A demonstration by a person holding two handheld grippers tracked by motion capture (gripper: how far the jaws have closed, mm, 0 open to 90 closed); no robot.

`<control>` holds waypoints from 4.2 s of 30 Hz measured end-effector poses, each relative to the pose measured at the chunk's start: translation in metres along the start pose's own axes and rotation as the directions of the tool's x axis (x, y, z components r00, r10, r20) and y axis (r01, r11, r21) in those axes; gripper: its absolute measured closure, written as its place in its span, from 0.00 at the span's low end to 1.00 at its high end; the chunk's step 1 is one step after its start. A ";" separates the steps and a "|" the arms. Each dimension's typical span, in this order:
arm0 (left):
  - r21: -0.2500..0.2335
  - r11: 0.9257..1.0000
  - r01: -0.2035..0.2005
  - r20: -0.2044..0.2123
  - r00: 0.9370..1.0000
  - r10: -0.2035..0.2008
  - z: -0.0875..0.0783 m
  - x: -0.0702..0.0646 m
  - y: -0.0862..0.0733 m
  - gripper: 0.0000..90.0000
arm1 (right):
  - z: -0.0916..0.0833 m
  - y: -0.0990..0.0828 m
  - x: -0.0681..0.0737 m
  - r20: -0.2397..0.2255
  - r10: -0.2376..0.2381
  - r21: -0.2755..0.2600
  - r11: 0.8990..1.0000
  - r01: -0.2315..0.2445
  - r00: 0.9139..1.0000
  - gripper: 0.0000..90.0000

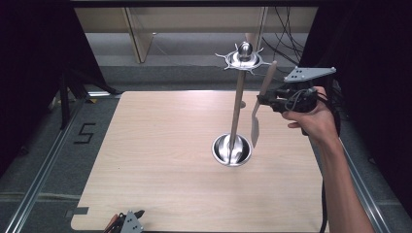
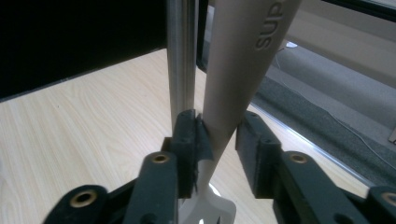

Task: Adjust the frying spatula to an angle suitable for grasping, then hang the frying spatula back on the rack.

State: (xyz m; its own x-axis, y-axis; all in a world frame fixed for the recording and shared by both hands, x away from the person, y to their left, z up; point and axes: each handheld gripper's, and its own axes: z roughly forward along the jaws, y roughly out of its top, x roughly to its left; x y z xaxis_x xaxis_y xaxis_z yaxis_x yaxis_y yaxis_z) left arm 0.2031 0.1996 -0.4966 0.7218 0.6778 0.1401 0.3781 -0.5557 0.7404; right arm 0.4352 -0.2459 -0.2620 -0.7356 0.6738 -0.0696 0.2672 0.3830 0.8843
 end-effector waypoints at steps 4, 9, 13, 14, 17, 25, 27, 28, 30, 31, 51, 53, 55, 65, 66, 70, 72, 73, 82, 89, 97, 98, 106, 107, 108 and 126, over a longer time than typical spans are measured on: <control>-0.010 0.998 0.066 0.005 0.998 -0.066 0.001 -0.004 -0.001 0.16 | 0.000 -0.001 0.002 0.010 0.010 -0.011 1.000 -0.010 1.000 0.72; -0.014 0.998 0.055 -0.005 0.998 -0.055 0.001 -0.004 -0.001 0.16 | -0.004 -0.001 0.007 0.011 0.027 0.003 1.000 -0.027 1.000 0.71; 0.000 1.000 0.008 0.011 1.000 -0.008 0.000 -0.002 0.000 0.16 | -0.004 -0.003 0.005 0.012 0.016 0.001 1.000 -0.016 1.000 0.68; 0.007 1.000 0.020 0.014 1.000 -0.020 -0.001 -0.003 -0.001 0.16 | -0.004 -0.003 0.005 0.008 0.020 -0.002 1.000 -0.020 1.000 0.66; -0.006 0.999 0.052 0.015 0.999 -0.052 0.000 -0.004 -0.001 0.16 | -0.008 -0.006 0.004 0.035 0.024 -0.007 1.000 -0.024 0.999 0.57; -0.008 0.998 0.058 0.007 0.998 -0.058 0.001 -0.004 -0.001 0.16 | -0.018 -0.026 0.011 0.061 0.057 -0.025 0.998 -0.055 0.997 0.42; -0.011 0.998 0.055 0.002 0.999 -0.055 0.001 -0.004 -0.001 0.16 | -0.019 -0.032 0.015 0.078 0.051 -0.029 0.998 -0.049 0.996 0.41; -0.003 0.998 0.059 0.019 0.998 -0.059 0.000 -0.004 0.000 0.16 | -0.020 -0.035 0.017 0.071 0.056 -0.027 0.998 -0.054 0.996 0.41; -0.010 0.998 0.065 0.009 0.998 -0.065 0.000 -0.004 -0.001 0.16 | -0.021 -0.039 0.020 0.087 0.066 -0.037 0.997 -0.063 0.994 0.41; -0.011 0.999 0.036 0.003 0.999 -0.036 0.000 -0.002 0.000 0.16 | -0.021 -0.041 0.020 0.088 0.062 -0.037 0.998 -0.059 0.994 0.41; 0.006 1.000 0.023 0.013 1.000 -0.023 -0.001 -0.003 0.000 0.16 | -0.014 -0.086 0.046 0.124 0.112 -0.020 0.994 -0.110 0.986 0.40; -0.018 1.000 0.010 0.005 1.000 -0.010 0.000 -0.002 0.000 0.16 | -0.013 -0.089 0.047 0.115 0.118 -0.022 0.993 -0.117 0.986 0.40; 0.013 1.000 0.000 0.015 1.000 0.000 -0.002 -0.001 0.000 0.16 | -0.013 -0.089 0.046 0.109 0.100 -0.017 0.995 -0.099 0.989 0.40; -0.031 0.999 0.013 0.000 1.000 -0.013 0.000 -0.002 0.000 0.16 | -0.016 -0.103 0.052 0.108 0.113 -0.003 0.994 -0.114 0.988 0.39; -0.037 0.999 0.025 -0.002 1.000 -0.025 0.001 -0.003 0.000 0.16 | -0.016 -0.103 0.052 0.108 0.113 -0.003 0.994 -0.114 0.988 0.39; -0.030 0.999 0.022 -0.003 1.000 -0.022 0.002 -0.003 0.002 0.16 | -0.018 -0.109 0.056 0.109 0.097 0.012 0.995 -0.099 0.989 0.39; -0.027 0.998 0.060 -0.001 0.998 -0.060 0.003 -0.006 0.001 0.16 | -0.020 -0.110 0.057 0.109 0.103 0.032 0.994 -0.107 0.989 0.38; -0.023 0.999 0.033 0.005 0.999 -0.033 0.002 -0.004 0.002 0.16 | -0.019 -0.111 0.055 0.119 0.079 0.032 0.996 -0.084 0.990 0.38; -0.027 0.999 0.039 0.010 0.999 -0.038 0.003 -0.005 0.002 0.16 | -0.017 -0.122 0.057 0.127 0.091 0.068 0.993 -0.100 0.988 0.38; -0.032 0.997 0.064 0.004 0.998 -0.064 0.003 -0.005 0.002 0.16 | -0.013 -0.139 0.053 0.107 0.098 0.103 0.989 -0.109 0.989 0.37; -0.021 0.999 0.033 0.011 0.999 -0.033 0.001 -0.005 0.002 0.16 | -0.009 -0.151 0.057 0.093 0.088 0.152 0.983 -0.102 0.992 0.35; -0.005 1.000 0.001 0.017 1.000 0.000 -0.001 -0.003 0.002 0.16 | -0.009 -0.152 0.059 0.089 0.107 0.163 0.979 -0.121 0.990 0.35; -0.028 1.000 -0.001 0.002 1.000 0.001 0.001 -0.002 0.002 0.16 | -0.004 -0.164 0.058 0.092 0.109 0.184 0.975 -0.124 0.990 0.34; -0.016 1.000 0.003 -0.006 1.000 -0.003 0.000 -0.003 0.002 0.16 | -0.005 -0.165 0.059 0.093 0.122 0.189 0.972 -0.138 0.988 0.34; -0.013 1.000 -0.015 -0.004 1.000 0.015 0.000 -0.001 0.002 0.16 | -0.005 -0.166 0.059 0.092 0.128 0.193 0.971 -0.144 0.987 0.34; -0.020 1.000 0.002 0.010 1.000 -0.002 -0.002 -0.006 0.001 0.16 | 0.000 -0.181 0.061 0.076 0.129 0.225 0.964 -0.143 0.989 0.33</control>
State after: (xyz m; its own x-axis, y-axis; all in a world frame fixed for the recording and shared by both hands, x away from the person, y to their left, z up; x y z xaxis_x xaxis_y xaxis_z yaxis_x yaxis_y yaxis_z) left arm 0.1976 0.1958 -0.4950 0.7266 0.6742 0.1323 0.3679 -0.5444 0.7538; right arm 0.3419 -0.2744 -0.4265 -0.6457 0.7635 0.0103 0.5028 0.4149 0.7583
